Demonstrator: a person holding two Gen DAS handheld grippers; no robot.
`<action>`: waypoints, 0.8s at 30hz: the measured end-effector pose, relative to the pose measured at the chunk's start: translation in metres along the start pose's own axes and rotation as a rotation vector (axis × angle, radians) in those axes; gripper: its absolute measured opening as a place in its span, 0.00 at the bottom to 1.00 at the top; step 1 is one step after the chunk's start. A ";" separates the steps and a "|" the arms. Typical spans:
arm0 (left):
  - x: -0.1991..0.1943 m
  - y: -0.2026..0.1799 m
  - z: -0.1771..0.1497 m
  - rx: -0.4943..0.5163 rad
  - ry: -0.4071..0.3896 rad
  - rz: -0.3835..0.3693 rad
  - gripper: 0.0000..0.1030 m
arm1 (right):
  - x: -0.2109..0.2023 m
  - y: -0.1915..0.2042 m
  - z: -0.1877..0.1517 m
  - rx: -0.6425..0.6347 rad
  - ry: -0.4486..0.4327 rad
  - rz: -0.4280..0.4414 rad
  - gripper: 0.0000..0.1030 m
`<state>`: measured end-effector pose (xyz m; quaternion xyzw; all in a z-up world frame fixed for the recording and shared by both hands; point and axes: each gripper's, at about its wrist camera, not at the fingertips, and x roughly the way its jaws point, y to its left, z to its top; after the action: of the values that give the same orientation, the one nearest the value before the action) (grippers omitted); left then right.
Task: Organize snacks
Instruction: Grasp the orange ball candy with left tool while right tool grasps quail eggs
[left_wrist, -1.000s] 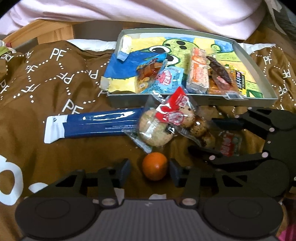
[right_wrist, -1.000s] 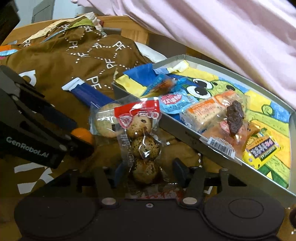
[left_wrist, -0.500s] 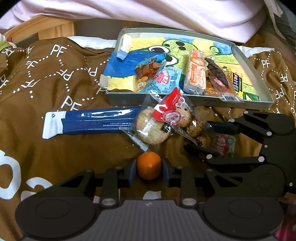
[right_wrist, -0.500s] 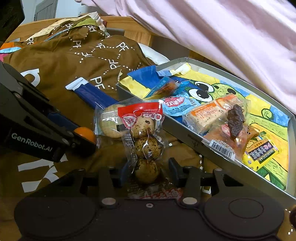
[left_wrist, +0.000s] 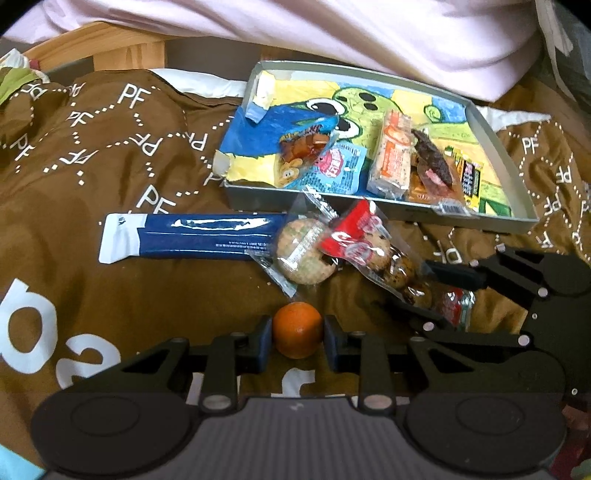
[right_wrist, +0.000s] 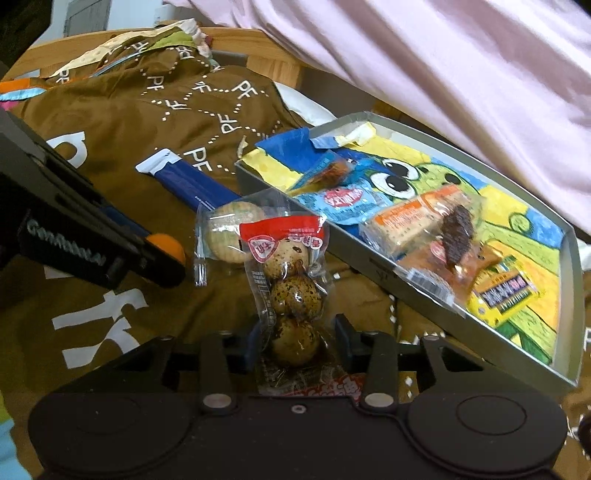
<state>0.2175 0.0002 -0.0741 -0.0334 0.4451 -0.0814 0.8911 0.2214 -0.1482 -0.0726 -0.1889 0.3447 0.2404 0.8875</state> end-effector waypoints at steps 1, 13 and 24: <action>-0.002 0.001 0.000 -0.005 -0.003 -0.001 0.31 | -0.002 -0.001 0.000 0.009 0.004 -0.006 0.41; -0.032 -0.005 0.003 -0.016 -0.082 -0.032 0.31 | -0.050 -0.010 0.005 0.103 -0.049 -0.068 0.40; -0.062 -0.003 0.011 -0.053 -0.185 -0.054 0.31 | -0.092 -0.025 0.013 0.200 -0.152 -0.098 0.40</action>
<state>0.1895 0.0077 -0.0179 -0.0764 0.3617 -0.0903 0.9247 0.1829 -0.1894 0.0053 -0.0971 0.2891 0.1749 0.9362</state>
